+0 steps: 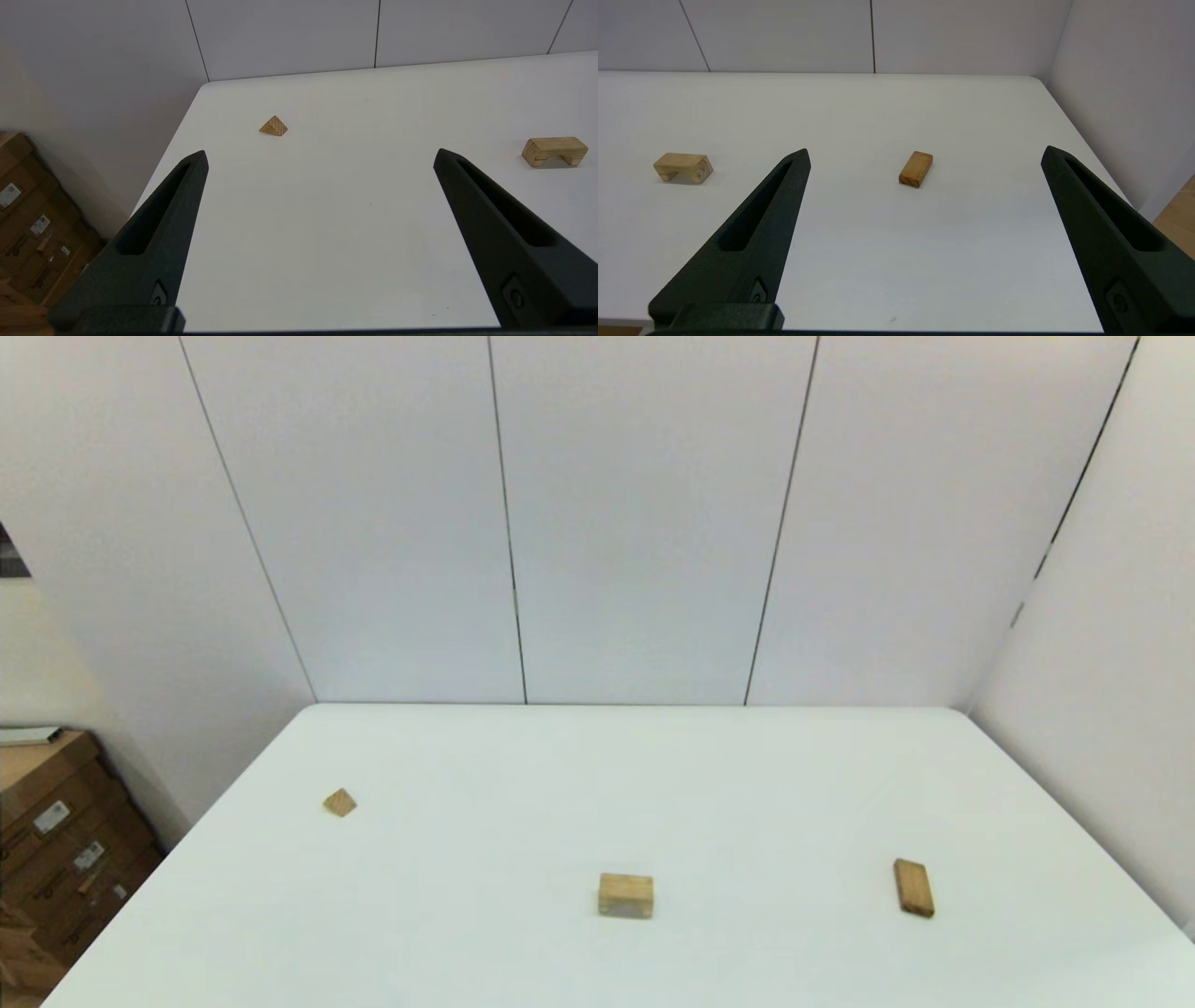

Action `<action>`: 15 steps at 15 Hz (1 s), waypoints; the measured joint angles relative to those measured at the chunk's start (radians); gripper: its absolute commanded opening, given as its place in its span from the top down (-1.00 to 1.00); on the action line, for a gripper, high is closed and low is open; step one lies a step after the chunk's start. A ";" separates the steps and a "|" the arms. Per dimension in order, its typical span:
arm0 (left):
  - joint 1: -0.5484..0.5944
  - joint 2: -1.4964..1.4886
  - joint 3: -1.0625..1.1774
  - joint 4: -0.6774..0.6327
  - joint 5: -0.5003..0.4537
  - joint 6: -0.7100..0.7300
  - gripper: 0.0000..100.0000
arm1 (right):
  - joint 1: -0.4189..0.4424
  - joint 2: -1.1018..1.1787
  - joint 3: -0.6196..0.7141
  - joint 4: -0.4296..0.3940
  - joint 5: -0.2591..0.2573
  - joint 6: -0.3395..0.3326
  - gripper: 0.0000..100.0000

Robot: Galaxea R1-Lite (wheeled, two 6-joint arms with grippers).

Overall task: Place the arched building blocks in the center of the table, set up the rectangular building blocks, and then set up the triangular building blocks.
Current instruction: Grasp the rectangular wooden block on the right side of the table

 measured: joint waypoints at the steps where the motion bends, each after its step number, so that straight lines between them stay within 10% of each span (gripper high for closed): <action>1: 0.000 0.000 0.000 0.000 0.000 0.000 -1.00 | 0.000 0.000 0.000 0.000 0.000 0.000 -1.00; 15: 0.000 0.000 0.000 0.000 0.000 -0.001 -1.00 | 0.000 0.000 0.000 0.000 0.000 0.000 -1.00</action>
